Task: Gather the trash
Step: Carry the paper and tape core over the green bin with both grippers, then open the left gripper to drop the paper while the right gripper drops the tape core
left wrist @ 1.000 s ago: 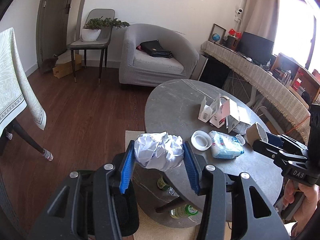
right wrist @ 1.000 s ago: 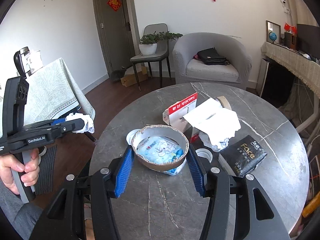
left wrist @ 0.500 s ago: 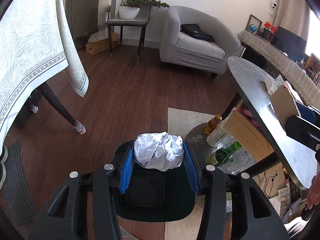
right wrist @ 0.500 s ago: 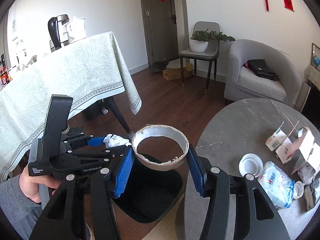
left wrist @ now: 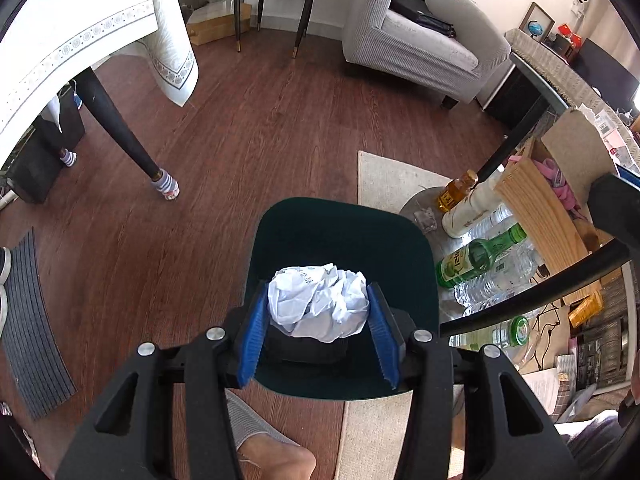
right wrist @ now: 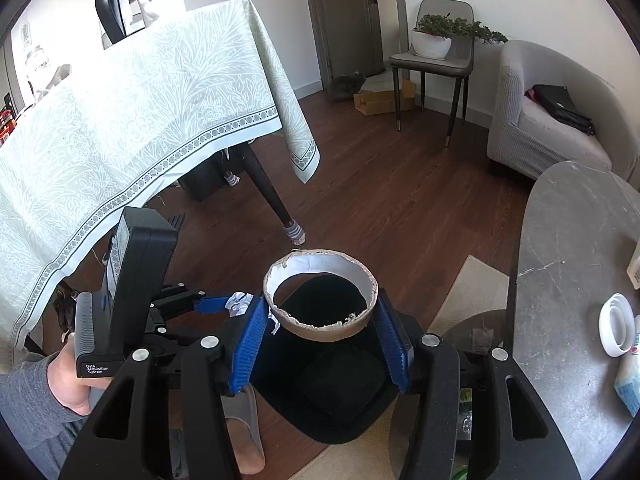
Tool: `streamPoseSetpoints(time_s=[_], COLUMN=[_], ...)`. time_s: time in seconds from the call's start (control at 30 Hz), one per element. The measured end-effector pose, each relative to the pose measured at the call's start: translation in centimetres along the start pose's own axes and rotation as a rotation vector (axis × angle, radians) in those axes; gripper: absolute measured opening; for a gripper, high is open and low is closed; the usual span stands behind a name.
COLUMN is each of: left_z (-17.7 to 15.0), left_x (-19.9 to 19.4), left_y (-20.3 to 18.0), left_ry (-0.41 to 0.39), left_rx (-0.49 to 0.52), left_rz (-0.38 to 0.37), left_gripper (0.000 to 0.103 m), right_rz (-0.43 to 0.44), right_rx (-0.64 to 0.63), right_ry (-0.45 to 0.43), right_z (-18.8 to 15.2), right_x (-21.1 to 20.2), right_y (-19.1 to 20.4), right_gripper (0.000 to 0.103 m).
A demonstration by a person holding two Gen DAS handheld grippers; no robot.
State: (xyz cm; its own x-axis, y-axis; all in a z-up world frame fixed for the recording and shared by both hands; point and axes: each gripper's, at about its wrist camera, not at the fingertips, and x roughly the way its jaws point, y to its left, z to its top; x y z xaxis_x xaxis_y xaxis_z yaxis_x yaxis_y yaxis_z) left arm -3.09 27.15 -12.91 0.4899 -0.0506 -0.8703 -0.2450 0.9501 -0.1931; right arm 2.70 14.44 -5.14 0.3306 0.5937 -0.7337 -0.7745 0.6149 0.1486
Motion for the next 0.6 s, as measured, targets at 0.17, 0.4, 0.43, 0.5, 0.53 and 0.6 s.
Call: streamPoseSetpoints(time_s=[0.17, 0.4, 0.43, 0.5, 0.53, 0.6], left_z=[-1.1, -2.1, -2.1, -2.2, -2.1, -2.1], left_x=[2.2, 4.0, 4.0, 3.8, 3.7, 3.3], left_y=[0.2, 0.0, 0.0, 0.1, 0.3, 0.5], left_ry=[0.063, 0.104, 0.105, 0.101, 0.098, 0.089], left_rx=[0.03, 0.066, 0.068, 0.066, 0.06, 0.049], left_rz=[0.017, 0.028, 0.03, 0.031, 0.028, 0.025], left_gripper=[0.052, 0.057, 0.058, 0.058, 0.058, 0.058], right_rz=[0.009, -0.008, -0.009, -0.011, -0.013, -0.021], right_rx=[0.033, 0.064, 0.067, 0.078, 0.081, 0.087], right_ry=[0.063, 0.145, 0.154, 0.172, 0.181, 0.199], right_z=[-0.2, -0.9, -1.0, -1.3, -1.3, -1.5], right_x=[2.0, 4.7, 5.0, 5.6, 5.9, 6.6], right_y=[-0.2, -0.7, -0.8, -1.0, -1.0, -1.1], right_gripper=[0.054, 0.054, 0.054, 0.054, 0.054, 0.054])
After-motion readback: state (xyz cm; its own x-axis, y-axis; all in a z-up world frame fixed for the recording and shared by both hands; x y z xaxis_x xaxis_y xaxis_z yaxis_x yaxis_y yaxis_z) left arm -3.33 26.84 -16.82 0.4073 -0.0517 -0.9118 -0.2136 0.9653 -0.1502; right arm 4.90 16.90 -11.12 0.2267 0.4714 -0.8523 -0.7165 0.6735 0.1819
